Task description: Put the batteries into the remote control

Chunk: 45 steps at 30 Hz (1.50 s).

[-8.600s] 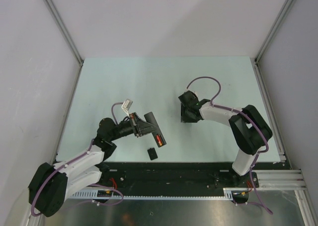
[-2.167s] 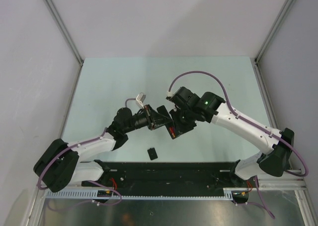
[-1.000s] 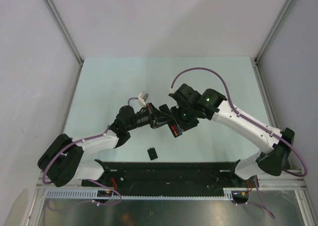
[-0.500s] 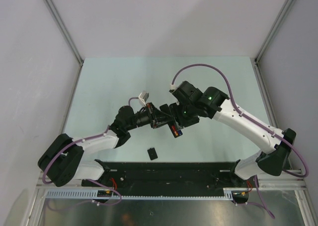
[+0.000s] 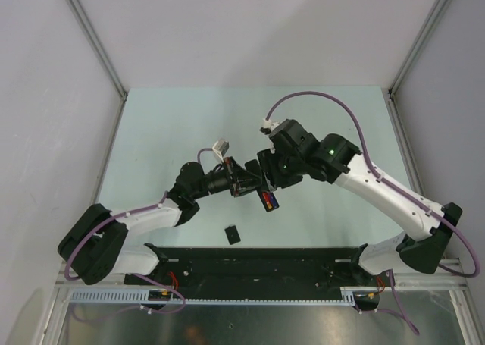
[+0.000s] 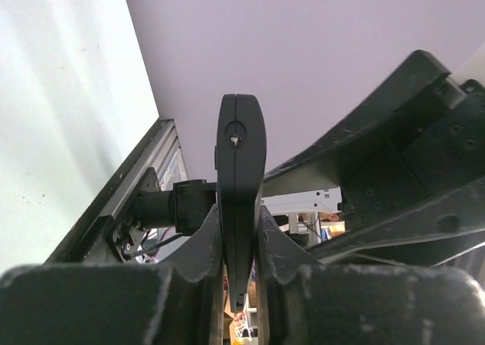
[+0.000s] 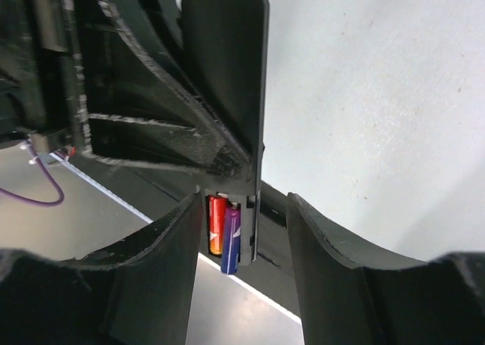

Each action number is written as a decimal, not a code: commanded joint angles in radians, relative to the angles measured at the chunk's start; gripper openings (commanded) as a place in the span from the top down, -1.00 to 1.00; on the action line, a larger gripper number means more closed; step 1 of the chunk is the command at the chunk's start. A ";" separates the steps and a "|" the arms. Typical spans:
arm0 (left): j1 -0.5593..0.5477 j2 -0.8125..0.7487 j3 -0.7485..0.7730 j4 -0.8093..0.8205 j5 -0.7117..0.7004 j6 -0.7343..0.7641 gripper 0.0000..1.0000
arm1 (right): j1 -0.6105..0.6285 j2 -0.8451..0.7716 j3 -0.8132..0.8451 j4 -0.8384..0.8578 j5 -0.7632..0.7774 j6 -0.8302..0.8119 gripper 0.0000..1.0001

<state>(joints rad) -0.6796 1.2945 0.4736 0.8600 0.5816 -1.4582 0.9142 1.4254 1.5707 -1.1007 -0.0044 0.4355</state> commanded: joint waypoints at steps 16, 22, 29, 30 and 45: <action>0.038 0.034 0.063 0.066 0.187 0.004 1.00 | 0.011 -0.602 -0.577 0.624 -0.141 -0.063 -0.10; 0.038 0.035 0.060 0.065 0.176 0.004 1.00 | 0.011 -0.681 -0.644 0.651 -0.152 -0.061 -0.20; 0.038 0.032 0.060 0.065 0.172 0.001 1.00 | 0.018 -0.640 -0.673 0.656 -0.212 -0.069 -0.25; 0.038 0.029 0.062 0.065 0.173 0.001 1.00 | 0.020 -0.638 -0.675 0.657 -0.212 -0.072 -0.25; 0.037 0.009 0.066 0.062 0.184 0.002 0.99 | -0.003 -0.609 -0.715 0.654 -0.279 -0.139 -0.18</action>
<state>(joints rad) -0.6472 1.3342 0.4927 0.8738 0.7418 -1.4658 0.9215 0.8219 0.8631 -0.4801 -0.2565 0.3294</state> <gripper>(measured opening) 0.179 0.602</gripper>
